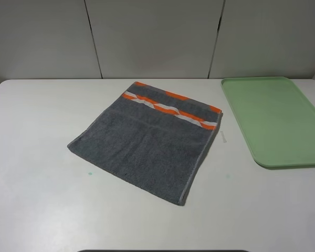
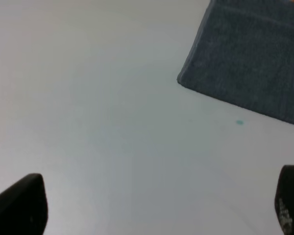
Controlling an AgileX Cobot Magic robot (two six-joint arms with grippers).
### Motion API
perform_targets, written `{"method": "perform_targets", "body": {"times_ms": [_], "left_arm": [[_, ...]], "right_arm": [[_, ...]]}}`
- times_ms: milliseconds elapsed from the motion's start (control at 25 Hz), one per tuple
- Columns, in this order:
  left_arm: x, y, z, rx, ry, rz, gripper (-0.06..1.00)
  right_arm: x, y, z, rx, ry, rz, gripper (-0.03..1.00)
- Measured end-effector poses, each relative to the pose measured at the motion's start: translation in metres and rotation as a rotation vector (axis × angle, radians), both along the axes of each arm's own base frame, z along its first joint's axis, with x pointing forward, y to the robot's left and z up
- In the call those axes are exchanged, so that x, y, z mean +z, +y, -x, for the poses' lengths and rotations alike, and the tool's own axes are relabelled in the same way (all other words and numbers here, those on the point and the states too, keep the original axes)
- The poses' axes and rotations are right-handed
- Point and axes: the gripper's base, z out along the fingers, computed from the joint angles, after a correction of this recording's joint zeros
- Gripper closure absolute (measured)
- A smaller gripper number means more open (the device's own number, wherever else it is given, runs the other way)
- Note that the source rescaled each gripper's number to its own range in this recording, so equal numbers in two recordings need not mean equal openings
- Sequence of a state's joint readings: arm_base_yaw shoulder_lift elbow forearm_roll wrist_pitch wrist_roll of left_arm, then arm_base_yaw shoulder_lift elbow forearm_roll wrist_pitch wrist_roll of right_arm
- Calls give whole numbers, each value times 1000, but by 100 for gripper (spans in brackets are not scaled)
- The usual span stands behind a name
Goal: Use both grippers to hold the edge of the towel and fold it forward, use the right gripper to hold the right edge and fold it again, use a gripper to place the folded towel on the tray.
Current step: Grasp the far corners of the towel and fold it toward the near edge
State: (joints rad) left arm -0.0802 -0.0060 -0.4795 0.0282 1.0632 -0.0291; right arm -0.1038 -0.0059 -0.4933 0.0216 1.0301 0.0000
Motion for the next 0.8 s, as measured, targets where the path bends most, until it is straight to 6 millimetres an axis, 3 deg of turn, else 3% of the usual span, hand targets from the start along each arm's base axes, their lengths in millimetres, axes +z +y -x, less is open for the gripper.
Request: {"method": "perform_targets", "body": {"times_ms": [240, 440, 800], "left_arm": [[0, 0, 0, -14, -2, -19, 3], [8, 0, -2, -65, 1, -87, 4], [38, -5, -49, -225, 207, -239, 5]], "right_arm": [[0, 0, -2, 0, 13, -1, -3], [0, 0, -16, 23, 105, -4, -3], [28, 7, -42, 124, 182, -56, -3]]}}
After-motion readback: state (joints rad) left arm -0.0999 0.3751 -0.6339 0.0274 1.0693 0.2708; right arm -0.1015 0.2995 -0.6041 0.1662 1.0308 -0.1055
